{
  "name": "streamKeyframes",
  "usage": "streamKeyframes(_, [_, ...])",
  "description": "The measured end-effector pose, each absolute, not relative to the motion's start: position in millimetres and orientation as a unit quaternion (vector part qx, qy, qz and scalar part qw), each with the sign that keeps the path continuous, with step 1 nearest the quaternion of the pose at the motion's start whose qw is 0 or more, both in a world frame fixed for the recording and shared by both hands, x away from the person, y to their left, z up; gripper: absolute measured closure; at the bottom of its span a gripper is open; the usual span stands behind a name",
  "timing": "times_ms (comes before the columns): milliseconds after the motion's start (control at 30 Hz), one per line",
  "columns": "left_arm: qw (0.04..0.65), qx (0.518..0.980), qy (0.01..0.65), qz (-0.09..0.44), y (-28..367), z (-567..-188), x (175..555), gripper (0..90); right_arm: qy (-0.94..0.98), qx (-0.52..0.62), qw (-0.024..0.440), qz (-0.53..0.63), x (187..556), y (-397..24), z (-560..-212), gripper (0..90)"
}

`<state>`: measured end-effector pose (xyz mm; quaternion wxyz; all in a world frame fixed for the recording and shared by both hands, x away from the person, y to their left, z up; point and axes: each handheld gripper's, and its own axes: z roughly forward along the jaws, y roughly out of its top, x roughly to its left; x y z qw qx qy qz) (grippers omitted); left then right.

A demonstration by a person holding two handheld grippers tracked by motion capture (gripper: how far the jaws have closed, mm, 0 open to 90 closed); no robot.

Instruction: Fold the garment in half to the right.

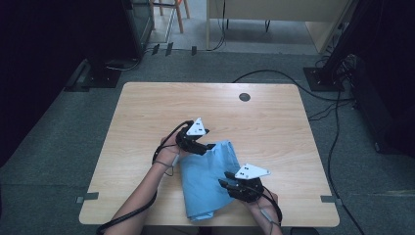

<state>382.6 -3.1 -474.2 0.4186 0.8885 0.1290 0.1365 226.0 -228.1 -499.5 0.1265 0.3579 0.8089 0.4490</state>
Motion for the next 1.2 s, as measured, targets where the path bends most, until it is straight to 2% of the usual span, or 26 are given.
streamKeyframes(267, [0.418,0.887,0.137,0.14,9.2,-476.4,379.1,38.0,0.828,0.362,0.167,0.396,240.5,-231.1,-508.4,60.9])
streamKeyframes(467, [0.414,0.888,0.146,0.14,15.2,-477.4,382.1,38.0,0.827,0.364,0.174,0.392,245.2,-232.3,-508.7,59.9])
streamKeyframes(1200, [0.423,0.881,0.176,0.122,42.3,-477.0,370.3,36.1,0.823,0.339,0.137,0.435,247.8,-230.5,-503.1,52.8])
